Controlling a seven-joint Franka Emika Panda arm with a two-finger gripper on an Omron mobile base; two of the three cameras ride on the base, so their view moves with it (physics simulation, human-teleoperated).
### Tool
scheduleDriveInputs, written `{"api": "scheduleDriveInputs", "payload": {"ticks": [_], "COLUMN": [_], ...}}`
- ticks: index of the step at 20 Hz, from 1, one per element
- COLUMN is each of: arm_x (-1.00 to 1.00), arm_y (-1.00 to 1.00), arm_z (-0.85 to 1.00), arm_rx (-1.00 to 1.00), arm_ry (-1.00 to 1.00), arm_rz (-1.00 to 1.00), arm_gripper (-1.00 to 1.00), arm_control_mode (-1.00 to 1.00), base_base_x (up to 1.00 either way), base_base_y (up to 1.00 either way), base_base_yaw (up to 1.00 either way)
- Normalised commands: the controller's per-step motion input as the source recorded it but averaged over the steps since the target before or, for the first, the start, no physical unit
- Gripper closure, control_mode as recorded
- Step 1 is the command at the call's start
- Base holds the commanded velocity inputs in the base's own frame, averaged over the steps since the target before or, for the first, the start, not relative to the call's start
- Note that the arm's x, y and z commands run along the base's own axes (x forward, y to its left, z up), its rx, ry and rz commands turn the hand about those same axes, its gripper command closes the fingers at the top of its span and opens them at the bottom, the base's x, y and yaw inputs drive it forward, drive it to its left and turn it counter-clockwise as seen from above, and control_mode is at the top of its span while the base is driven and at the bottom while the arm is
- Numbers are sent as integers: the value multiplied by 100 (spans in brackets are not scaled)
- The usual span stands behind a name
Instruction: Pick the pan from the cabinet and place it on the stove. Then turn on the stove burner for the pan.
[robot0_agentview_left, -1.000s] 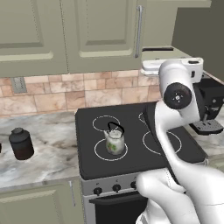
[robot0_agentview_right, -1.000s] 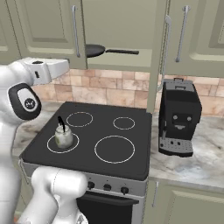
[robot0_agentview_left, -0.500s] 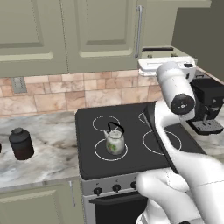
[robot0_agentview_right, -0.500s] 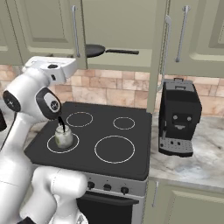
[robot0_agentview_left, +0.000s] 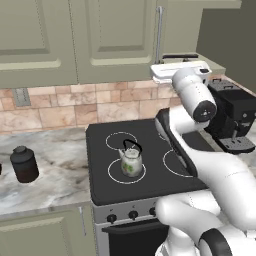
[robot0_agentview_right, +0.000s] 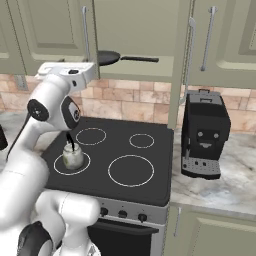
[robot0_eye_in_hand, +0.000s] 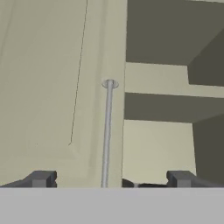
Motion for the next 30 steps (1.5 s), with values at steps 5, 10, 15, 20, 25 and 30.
{"api": "scheduleDriveInputs", "payload": {"ticks": [5, 10, 15, 20, 25, 30], "arm_x": [48, 45, 49, 47, 40, 42], "arm_y": [8, 1, 0, 3, 7, 17], "arm_z": [7, 2, 0, 0, 0, 0], "arm_rx": [0, 0, 0, 0, 0, 0], "arm_ry": [3, 0, 0, 0, 0, 0], "arm_rz": [6, 3, 1, 0, 0, 0], "arm_gripper": [-100, -100, -100, -100, -100, 100], "arm_control_mode": [-100, -100, -100, -100, -100, -100], "base_base_x": [0, 0, 0, 0, 0, 0], "base_base_y": [0, 0, 0, 0, 0, 0], "base_base_yaw": [0, 0, 0, 0, 0, 0]}}
